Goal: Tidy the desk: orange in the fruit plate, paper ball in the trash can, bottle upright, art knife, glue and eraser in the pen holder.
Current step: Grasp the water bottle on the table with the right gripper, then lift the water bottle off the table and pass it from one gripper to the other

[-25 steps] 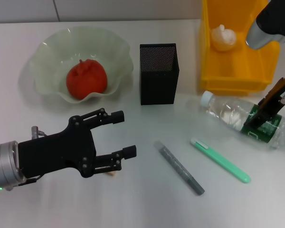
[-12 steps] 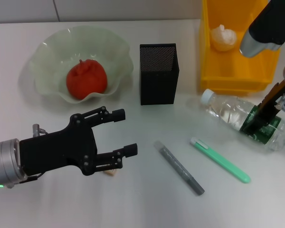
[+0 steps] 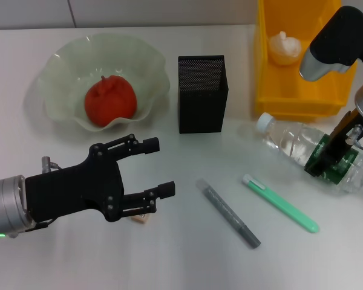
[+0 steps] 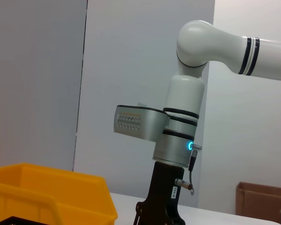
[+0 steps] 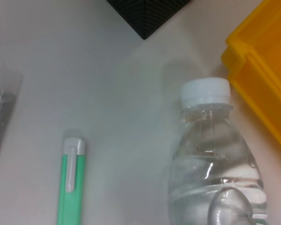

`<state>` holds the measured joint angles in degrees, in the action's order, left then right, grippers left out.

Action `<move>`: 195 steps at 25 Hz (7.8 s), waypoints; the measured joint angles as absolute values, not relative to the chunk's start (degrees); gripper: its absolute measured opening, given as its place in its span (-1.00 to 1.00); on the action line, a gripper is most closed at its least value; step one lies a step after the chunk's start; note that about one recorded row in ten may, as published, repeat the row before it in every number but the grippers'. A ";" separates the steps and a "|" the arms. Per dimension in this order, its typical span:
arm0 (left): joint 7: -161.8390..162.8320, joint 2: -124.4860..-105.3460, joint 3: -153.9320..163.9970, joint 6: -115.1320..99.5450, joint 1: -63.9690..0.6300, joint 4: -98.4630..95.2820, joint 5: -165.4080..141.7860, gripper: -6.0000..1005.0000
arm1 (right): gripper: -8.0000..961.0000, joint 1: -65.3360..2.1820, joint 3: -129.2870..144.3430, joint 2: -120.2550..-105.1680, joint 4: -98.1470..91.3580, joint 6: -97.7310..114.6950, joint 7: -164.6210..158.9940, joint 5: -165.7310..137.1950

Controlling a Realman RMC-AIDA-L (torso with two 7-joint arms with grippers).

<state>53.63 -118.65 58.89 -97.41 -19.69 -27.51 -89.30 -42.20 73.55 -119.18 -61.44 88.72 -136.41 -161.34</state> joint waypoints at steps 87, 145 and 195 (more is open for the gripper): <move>73.66 -118.82 58.69 -106.97 -26.32 -26.25 -77.77 0.41 | 0.48 -18.72 73.14 -119.68 -59.72 92.44 -81.91 -90.78; 66.73 -118.85 58.80 -105.29 -27.04 -23.19 -77.84 0.12 | 0.48 -23.93 79.53 -119.41 -50.67 87.12 -80.17 -85.00; 71.31 -118.32 58.87 -104.10 -26.60 -25.23 -78.56 -0.10 | 0.48 -26.25 78.92 -119.17 -51.16 86.13 -83.08 -90.39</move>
<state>71.31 -118.32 58.87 -104.10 -26.60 -25.23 -78.56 -26.25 78.92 -119.17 -51.16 86.13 -83.08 -90.39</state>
